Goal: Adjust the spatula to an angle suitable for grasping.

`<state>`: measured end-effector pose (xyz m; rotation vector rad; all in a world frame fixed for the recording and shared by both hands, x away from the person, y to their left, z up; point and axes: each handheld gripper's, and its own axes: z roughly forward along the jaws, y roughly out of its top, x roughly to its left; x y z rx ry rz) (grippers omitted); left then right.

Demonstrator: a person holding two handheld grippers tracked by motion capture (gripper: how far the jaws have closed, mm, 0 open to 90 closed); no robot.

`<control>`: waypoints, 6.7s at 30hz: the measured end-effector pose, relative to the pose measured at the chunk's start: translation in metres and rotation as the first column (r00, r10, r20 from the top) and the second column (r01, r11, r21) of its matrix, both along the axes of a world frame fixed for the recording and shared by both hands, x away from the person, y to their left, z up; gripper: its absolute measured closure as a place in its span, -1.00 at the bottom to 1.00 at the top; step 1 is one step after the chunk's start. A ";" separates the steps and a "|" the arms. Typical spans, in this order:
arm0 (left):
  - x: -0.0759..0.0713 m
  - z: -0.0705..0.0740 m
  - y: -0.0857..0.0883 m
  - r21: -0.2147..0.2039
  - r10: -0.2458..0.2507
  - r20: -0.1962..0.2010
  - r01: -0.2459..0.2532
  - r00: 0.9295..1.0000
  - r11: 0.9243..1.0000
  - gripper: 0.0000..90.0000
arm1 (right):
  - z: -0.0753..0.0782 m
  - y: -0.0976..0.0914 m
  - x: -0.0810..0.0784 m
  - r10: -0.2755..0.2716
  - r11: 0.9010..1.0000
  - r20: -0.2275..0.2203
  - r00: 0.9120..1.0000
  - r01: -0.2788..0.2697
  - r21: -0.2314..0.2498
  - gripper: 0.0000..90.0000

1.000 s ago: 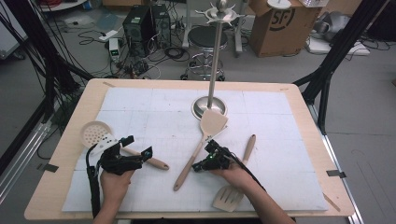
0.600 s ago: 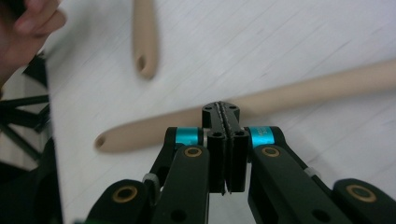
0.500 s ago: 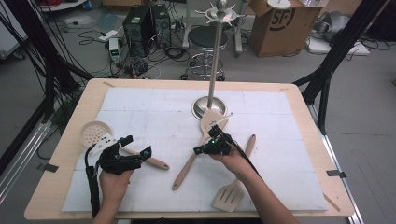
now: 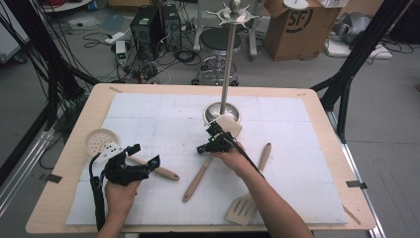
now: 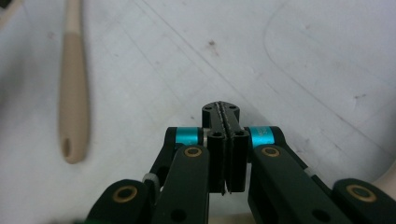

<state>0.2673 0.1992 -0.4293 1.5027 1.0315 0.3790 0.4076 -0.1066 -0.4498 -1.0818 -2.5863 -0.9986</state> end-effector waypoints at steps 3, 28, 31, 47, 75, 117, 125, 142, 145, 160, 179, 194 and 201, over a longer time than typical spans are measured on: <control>0.000 0.000 0.000 0.000 0.001 -0.001 -0.001 1.000 1.000 -0.93 | 0.000 -0.004 0.003 -0.007 1.000 0.007 1.000 0.007 -0.006 0.99; 0.001 -0.001 -0.002 0.008 -0.003 -0.003 0.003 1.000 1.000 -0.93 | 0.003 -0.078 0.019 -0.178 0.983 0.077 0.981 0.181 -0.038 1.00; 0.001 -0.001 -0.002 0.008 -0.001 -0.005 0.002 1.000 1.000 -0.93 | 0.001 -0.083 0.021 -0.202 0.979 0.062 0.977 0.203 -0.017 1.00; -0.001 0.000 -0.002 0.009 0.001 0.000 -0.001 1.000 1.000 -0.93 | -0.001 -0.109 0.010 -0.257 0.966 0.092 0.962 0.259 -0.003 1.00; 0.000 -0.002 0.001 0.004 0.011 -0.003 -0.011 1.000 1.000 -0.93 | 0.015 -0.092 -0.043 -0.101 0.993 0.069 0.993 0.096 0.074 0.99; -0.015 -0.003 0.012 0.004 0.035 -0.008 -0.035 0.999 0.999 -0.93 | -0.003 -0.031 -0.067 0.116 0.993 -0.064 0.991 -0.114 0.030 0.99; -0.039 0.003 0.011 0.013 0.044 0.015 -0.044 0.999 0.999 -0.93 | -0.002 -0.026 -0.064 0.095 0.995 -0.061 0.994 -0.094 0.020 0.99; -0.042 0.004 0.022 -0.017 0.077 0.012 -0.077 0.997 0.997 -0.93 | -0.001 -0.014 -0.051 0.056 0.998 -0.085 0.995 -0.056 0.003 1.00; -0.040 0.002 0.020 -0.030 0.064 0.006 -0.064 0.998 0.997 -0.93 | -0.001 -0.012 -0.049 0.039 0.999 -0.085 0.996 -0.039 0.003 1.00; -0.060 0.001 0.010 -0.024 0.037 0.001 -0.037 0.999 0.999 -0.93 | -0.001 -0.008 -0.050 -0.023 1.000 -0.091 0.996 0.023 0.000 1.00; -0.039 -0.001 0.021 -0.040 0.059 0.003 -0.059 0.998 0.997 -0.93 | -0.001 -0.008 -0.046 0.014 1.000 -0.093 0.996 -0.013 0.007 1.00; -0.039 -0.002 0.023 -0.041 0.065 -0.010 -0.065 0.998 0.997 -0.93 | -0.003 -0.009 -0.049 0.006 1.000 -0.071 0.997 -0.005 0.017 1.00; -0.043 0.000 0.022 -0.032 0.070 0.004 -0.070 0.998 0.997 -0.93 | -0.005 -0.009 -0.043 0.000 0.999 -0.084 0.996 0.003 0.046 1.00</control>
